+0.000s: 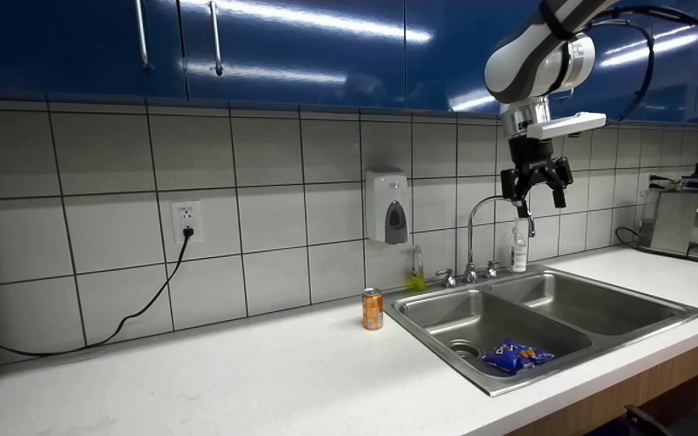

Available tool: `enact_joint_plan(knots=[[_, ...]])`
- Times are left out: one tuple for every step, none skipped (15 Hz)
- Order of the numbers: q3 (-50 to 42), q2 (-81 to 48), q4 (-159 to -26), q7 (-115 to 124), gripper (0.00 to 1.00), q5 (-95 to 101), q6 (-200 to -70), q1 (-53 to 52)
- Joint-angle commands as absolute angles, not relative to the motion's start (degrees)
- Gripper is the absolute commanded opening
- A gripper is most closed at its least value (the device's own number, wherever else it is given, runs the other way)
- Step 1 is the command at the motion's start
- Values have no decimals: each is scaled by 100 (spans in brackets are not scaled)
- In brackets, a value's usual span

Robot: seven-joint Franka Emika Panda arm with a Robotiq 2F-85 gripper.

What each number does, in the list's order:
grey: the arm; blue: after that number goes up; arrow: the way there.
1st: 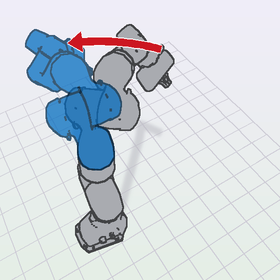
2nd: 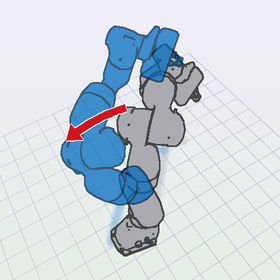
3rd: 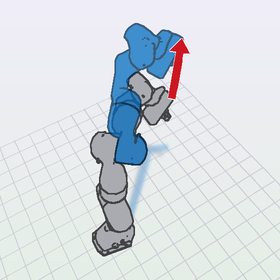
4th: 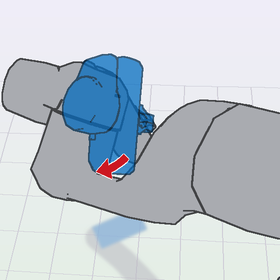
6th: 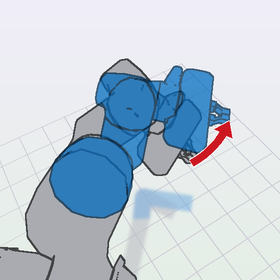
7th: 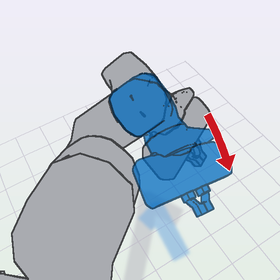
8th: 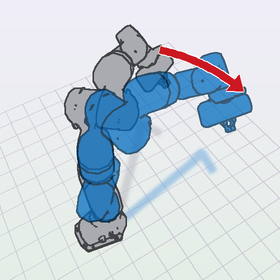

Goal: Remove the blue Doritos from the sink and put it on the counter

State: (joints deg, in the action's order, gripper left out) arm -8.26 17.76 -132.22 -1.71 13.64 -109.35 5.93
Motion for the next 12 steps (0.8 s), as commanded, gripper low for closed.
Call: enact_joint_plan(knots=[[-765,1637,-13295,74,100,1399,-11157,706],[-768,1609,-13320,93,100,1405,-11176,710],[-778,1587,-13362,119,100,1410,-11211,723],[-790,1563,-13397,133,100,1409,-11241,739],[-810,1525,-13437,125,100,1400,-11285,755],[-818,1488,-13472,134,100,1413,-11336,775],[-839,1438,-13513,135,100,1403,-11422,798],[-862,1372,-13548,142,100,1394,-11516,821],[-893,1310,-13584,139,100,1377,-11631,838],[-925,1226,-13610,131,100,1364,-11759,860],[-945,1162,-13643,150,100,1370,-11891,890],[-977,1071,-13676,138,100,1357,-12048,910]])
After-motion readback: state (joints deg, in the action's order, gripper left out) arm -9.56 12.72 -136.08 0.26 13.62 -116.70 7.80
